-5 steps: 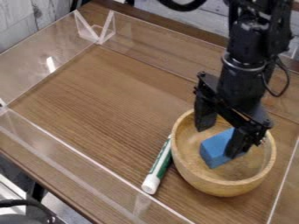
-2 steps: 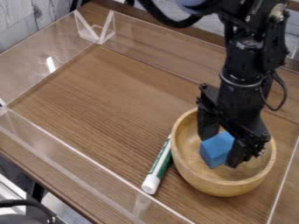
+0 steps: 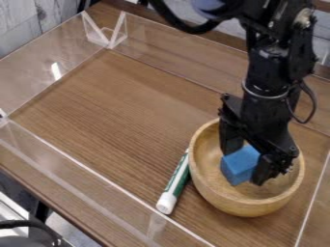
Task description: Remove the blue block from inside the brown bowl and put it on the table
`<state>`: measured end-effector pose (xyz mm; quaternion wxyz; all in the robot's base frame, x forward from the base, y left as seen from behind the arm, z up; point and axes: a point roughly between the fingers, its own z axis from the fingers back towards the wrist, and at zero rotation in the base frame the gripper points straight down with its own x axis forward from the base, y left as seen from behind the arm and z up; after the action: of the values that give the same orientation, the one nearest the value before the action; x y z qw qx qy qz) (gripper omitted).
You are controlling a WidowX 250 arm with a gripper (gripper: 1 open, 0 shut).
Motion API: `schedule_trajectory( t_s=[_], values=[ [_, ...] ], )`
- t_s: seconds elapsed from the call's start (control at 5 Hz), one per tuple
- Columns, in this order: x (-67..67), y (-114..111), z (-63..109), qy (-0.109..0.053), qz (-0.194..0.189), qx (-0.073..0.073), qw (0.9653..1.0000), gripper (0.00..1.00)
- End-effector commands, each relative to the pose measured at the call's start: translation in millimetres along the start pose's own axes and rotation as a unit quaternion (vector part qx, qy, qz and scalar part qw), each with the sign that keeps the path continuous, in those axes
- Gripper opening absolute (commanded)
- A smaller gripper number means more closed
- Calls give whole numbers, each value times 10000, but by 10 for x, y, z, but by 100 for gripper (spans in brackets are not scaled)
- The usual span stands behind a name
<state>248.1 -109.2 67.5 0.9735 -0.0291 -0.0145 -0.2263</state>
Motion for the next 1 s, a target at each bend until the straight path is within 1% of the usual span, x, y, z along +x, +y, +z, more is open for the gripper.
schedule_trajectory(
  t_s=[0.0, 0.6, 0.8],
  values=[
    [57, -12, 87, -216, -76, 30, 9997, 100],
    [81, 2, 108, -314, -106, 85, 9994, 100],
    [78, 7, 64, -319, -111, 75, 9994, 100]
  ],
)
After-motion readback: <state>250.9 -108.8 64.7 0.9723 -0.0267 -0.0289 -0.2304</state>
